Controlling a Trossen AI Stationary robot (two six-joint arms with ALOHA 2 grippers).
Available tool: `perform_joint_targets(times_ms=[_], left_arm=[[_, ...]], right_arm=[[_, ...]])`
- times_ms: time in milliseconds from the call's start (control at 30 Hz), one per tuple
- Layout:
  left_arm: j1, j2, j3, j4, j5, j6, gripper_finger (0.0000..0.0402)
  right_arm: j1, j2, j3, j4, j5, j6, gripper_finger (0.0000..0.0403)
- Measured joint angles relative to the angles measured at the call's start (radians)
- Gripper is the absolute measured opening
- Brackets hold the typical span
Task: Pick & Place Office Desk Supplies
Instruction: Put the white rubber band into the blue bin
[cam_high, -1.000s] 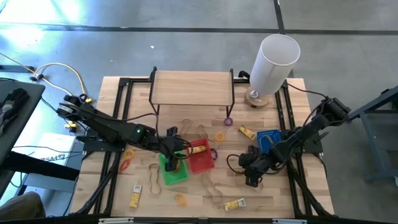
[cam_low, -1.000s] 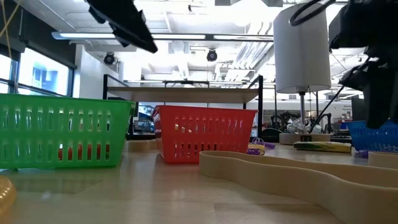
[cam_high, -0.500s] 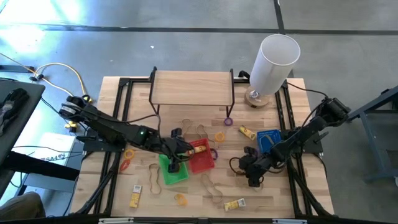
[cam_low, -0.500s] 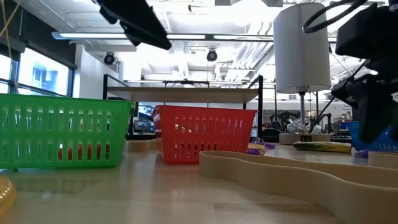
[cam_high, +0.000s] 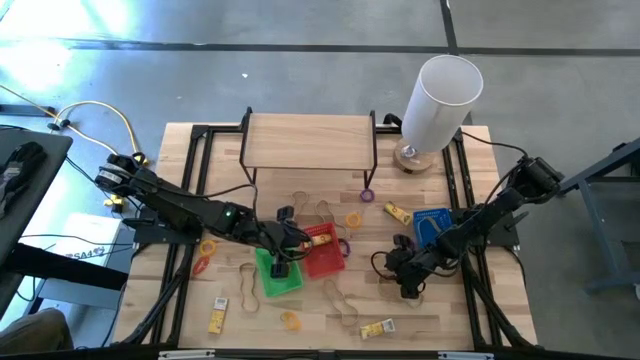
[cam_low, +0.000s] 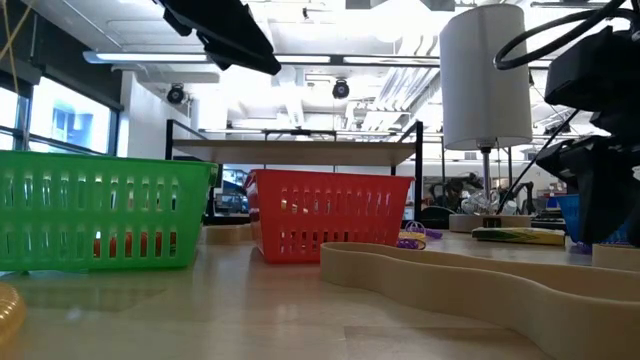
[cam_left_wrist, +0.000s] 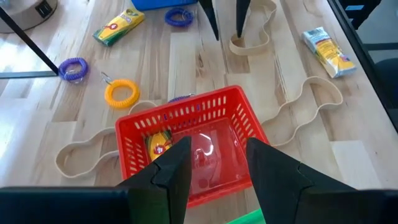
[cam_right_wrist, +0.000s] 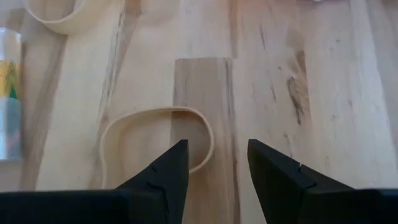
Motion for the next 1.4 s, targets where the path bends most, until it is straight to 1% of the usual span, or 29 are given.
perform_joint_targets(times_ms=[133,333,467,633,767,1067,1267,1400], left_arm=[[0.0,0.0,0.0,0.0,0.0,0.0,0.0145],[0.0,0.0,0.0,0.0,0.0,0.0,0.0145],[0.0,0.0,0.0,0.003,0.0,0.009,0.0145],[0.0,0.0,0.0,0.01,0.0,0.009,0.0145],[0.0,0.0,0.0,0.01,0.0,0.01,0.0145],[0.0,0.0,0.0,0.01,0.0,0.01,0.0145],[0.0,0.001,0.0,0.01,0.0,0.01,0.0145],[0.0,0.001,0.0,0.01,0.0,0.01,0.0145]], right_arm=[[0.0,0.002,0.0,0.004,0.016,-0.023,0.0152],[0.002,0.082,0.0,0.083,0.01,-0.071,0.0152],[0.003,0.137,0.003,0.118,0.039,-0.082,0.0152],[0.004,0.149,0.003,0.121,0.064,-0.082,0.0147],[0.003,0.15,0.003,0.121,0.069,-0.078,0.0117],[0.001,0.151,0.002,0.12,0.068,-0.084,0.001],[0.002,0.125,0.001,0.124,0.058,-0.089,0.0003],[0.002,0.08,0.028,0.056,0.05,-0.103,0.0003]])
